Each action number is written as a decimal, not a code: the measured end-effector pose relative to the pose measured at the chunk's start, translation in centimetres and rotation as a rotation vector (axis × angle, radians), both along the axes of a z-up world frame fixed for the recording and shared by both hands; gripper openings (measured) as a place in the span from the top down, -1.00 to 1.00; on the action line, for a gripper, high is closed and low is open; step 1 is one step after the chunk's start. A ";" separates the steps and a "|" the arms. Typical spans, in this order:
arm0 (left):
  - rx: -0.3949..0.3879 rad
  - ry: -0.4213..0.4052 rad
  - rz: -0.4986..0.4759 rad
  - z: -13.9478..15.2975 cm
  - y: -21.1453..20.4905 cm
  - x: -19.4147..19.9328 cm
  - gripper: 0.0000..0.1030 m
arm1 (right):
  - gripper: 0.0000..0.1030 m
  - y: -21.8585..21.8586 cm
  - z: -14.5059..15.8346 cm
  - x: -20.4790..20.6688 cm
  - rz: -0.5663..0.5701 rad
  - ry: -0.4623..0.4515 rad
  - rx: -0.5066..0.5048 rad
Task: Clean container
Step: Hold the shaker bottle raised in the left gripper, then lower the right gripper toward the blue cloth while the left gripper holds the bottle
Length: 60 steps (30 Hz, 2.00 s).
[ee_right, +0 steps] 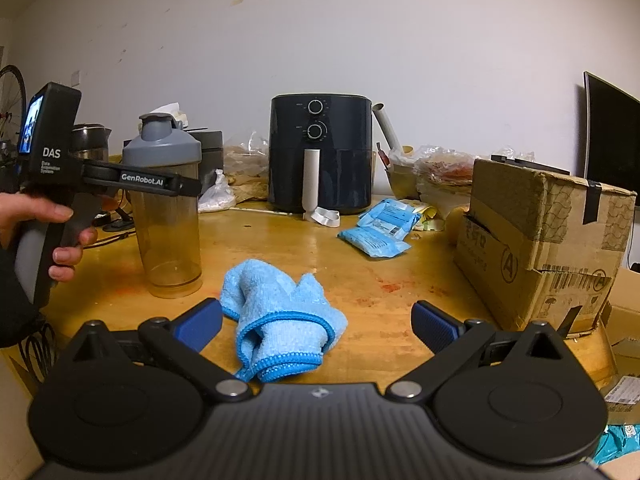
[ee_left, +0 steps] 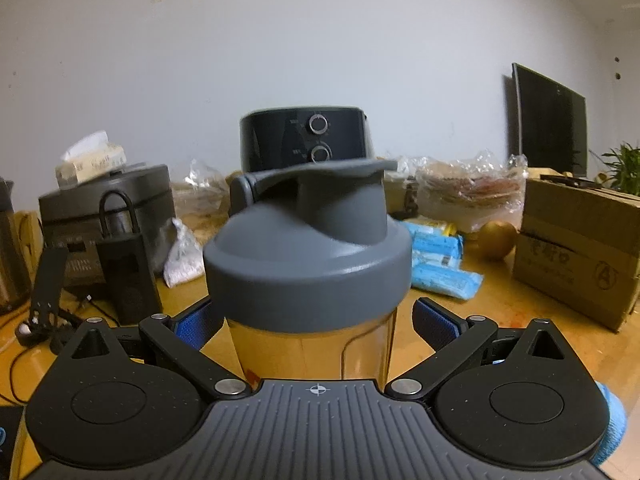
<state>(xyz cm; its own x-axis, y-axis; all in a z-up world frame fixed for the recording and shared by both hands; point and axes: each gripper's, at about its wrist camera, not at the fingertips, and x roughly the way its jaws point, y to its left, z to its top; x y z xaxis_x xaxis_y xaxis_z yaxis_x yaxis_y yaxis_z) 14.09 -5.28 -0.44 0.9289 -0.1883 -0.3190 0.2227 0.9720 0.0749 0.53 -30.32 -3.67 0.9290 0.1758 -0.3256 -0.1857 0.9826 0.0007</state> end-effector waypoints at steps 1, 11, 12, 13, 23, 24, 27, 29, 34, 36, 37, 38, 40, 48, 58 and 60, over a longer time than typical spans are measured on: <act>-0.002 0.008 -0.006 -0.1 0.1 0.0 -1.00 | -1.00 0.0 0.0 0.1 0.002 0.001 -0.002; -0.041 0.005 0.012 0.1 1.6 -0.8 -1.00 | -1.00 0.0 1.0 1.7 0.024 0.020 0.001; -0.045 -0.009 0.004 0.3 1.6 -1.0 -1.00 | -1.00 0.0 1.1 1.7 0.026 0.017 -0.001; -0.046 -0.024 -0.003 0.5 1.5 -1.1 -1.00 | -1.00 0.1 1.2 1.8 0.028 0.013 -0.003; -0.053 -0.110 -0.006 2.3 0.4 -0.8 -1.00 | -1.00 1.0 1.5 2.0 0.058 0.007 -0.025; -0.056 -0.110 -0.009 2.4 0.4 -0.7 -1.00 | -1.00 1.1 1.6 2.1 0.061 0.007 -0.026; -0.067 -0.114 -0.005 2.5 0.2 -0.5 -1.00 | -1.00 1.3 1.8 2.3 0.069 0.004 -0.039; -0.069 -0.117 0.009 2.5 0.2 -0.4 -0.98 | -1.00 1.5 1.9 2.5 0.074 0.002 -0.048; -0.099 -0.134 0.032 2.3 0.5 -0.5 -0.84 | -1.00 2.1 2.1 3.3 0.091 0.012 -0.075; -0.113 -0.140 0.041 2.2 0.7 -0.5 -0.84 | -1.00 2.3 2.3 3.7 0.100 0.016 -0.086; -0.116 -0.140 0.041 2.2 0.8 -0.4 -0.84 | -1.00 2.4 2.3 3.8 0.105 0.018 -0.092; -0.118 -0.139 0.040 2.2 0.8 -0.4 -0.84 | -1.00 2.4 2.4 4.0 0.109 0.021 -0.099; -0.119 -0.137 0.042 2.3 0.8 -0.3 -0.84 | -1.00 2.6 2.6 4.5 0.118 0.032 -0.109; -0.086 -0.166 0.035 1.9 0.3 -0.8 -0.84 | -1.00 3.0 2.8 6.1 0.148 0.084 -0.137; -0.077 -0.177 0.032 1.7 0.2 -1.0 -0.85 | -1.00 3.9 3.2 7.9 0.220 0.169 -0.178; -0.076 -0.177 0.032 1.7 0.2 -1.0 -0.85 | -1.00 4.1 3.4 8.4 0.238 0.187 -0.181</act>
<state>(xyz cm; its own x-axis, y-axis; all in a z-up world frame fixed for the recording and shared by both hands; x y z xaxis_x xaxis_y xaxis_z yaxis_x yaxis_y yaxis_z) 13.12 -5.13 1.27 0.9753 -0.1745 -0.1357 0.1810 0.9828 0.0367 8.88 -26.21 -0.31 0.7903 0.3043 -0.5319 -0.4227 0.8991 -0.1137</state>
